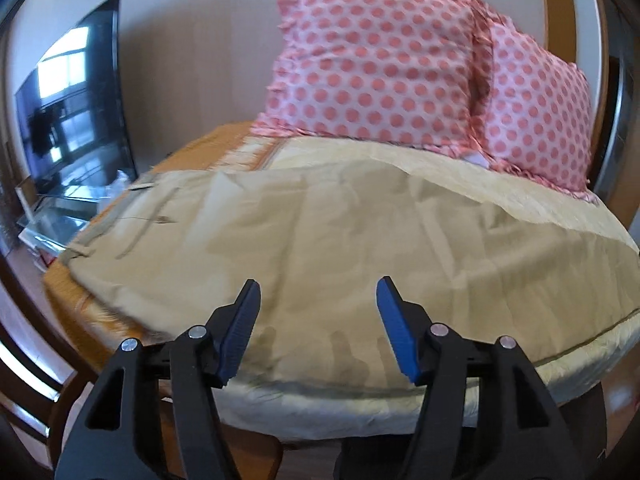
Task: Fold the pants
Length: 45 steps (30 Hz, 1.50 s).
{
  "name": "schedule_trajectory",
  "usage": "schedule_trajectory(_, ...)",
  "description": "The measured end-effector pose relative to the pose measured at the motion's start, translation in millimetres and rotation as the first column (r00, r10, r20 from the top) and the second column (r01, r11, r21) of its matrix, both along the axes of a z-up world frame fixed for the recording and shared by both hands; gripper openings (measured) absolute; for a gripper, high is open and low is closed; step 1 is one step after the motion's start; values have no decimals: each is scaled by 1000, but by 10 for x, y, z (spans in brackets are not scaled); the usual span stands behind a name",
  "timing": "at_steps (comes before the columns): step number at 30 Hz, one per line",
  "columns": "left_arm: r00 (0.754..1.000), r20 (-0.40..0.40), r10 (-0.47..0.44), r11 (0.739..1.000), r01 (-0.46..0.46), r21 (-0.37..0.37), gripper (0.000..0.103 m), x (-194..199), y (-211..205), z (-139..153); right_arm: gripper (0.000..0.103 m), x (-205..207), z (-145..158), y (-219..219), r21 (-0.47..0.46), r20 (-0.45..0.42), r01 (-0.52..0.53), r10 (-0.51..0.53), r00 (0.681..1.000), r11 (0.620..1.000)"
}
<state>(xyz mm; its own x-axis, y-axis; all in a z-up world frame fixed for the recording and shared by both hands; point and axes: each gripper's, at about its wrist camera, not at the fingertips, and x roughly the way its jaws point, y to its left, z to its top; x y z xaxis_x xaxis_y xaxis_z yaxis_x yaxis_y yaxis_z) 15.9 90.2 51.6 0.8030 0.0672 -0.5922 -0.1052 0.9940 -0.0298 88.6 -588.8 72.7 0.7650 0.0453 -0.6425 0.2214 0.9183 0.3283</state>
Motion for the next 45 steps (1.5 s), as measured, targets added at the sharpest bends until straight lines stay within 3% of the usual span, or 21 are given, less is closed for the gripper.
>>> schedule_trajectory(1, 1000, -10, -5, 1000, 5, -3, 62, 50, -21, -33, 5, -29, 59, 22, -21, 47, -7, 8, 999, 1000)
schedule_trajectory(3, 1000, -22, -6, 1000, 6, -6, 62, 101, -39, -94, 5, -190, 244, 102, -99, 224, -17, 38, 974, 995)
schedule_trajectory(4, 1000, -31, -5, 1000, 5, -8, 63, 132, -42, -122, 5, -221, 284, 138, -139, 260, -10, 46, 964, 990)
schedule_trajectory(6, 999, -47, -4, 1000, 3, -17, 63, 137, -37, -185, 15, -136, 252, 188, -240, 211, 40, 12, 977, 970)
schedule_trajectory(7, 998, -57, -7, 1000, 6, -21, 63, 152, -41, -218, 18, -15, 139, 145, -254, 100, 56, -32, 994, 966)
schedule_trajectory(9, 998, -70, -8, 1000, 7, -19, 64, 159, -49, -267, 32, 18, 1, 20, -201, 10, 95, -95, 995, 975)
schedule_trajectory(12, 997, -75, -17, 1000, 16, -16, 67, 147, -59, -298, 55, -219, 15, -97, -119, 63, 173, -166, 984, 978)
schedule_trajectory(16, 996, -80, -29, 1000, 28, -12, 71, 168, -61, -325, 56, -310, 8, -193, -55, 56, 171, -168, 984, 984)
schedule_trajectory(21, 997, -68, -38, 999, 37, -14, 71, 139, -41, -345, 61, -394, -88, -207, 54, -64, 239, -236, 970, 970)
schedule_trajectory(23, 998, -52, -44, 999, 43, -15, 71, 116, -33, -357, 61, -536, -150, -143, 75, -61, 233, -229, 972, 970)
schedule_trajectory(26, 997, -53, -52, 999, 52, 0, 75, 123, -64, -359, 50, -597, -208, -22, -6, -104, 260, -260, 960, 965)
schedule_trajectory(31, 998, -40, -56, 998, 55, -30, 75, 107, -38, -354, 43, -813, -281, -24, 77, -83, 339, -333, 939, 938)
schedule_trajectory(34, 998, -36, -60, 998, 59, -29, 77, 111, -47, -362, 18, -788, -292, 90, 61, -68, 298, -294, 953, 953)
schedule_trajectory(38, 997, -32, -66, 998, 65, -25, 80, 109, -58, -376, 8, -892, -193, 85, 81, 17, 317, -320, 947, 945)
schedule_trajectory(40, 997, -30, -68, 997, 67, -30, 80, 108, -56, -373, 8, -969, -145, 104, 67, 32, 335, -338, 941, 940)
schedule_trajectory(43, 997, -23, -76, 996, 75, -47, 80, 105, -34, -370, 12, -974, -231, 114, 44, -24, 345, -344, 939, 938)
schedule_trajectory(45, 996, -22, -82, 996, 81, -44, 81, 103, -36, -373, 31, -1053, -262, 67, 98, -31, 378, -376, 926, 921)
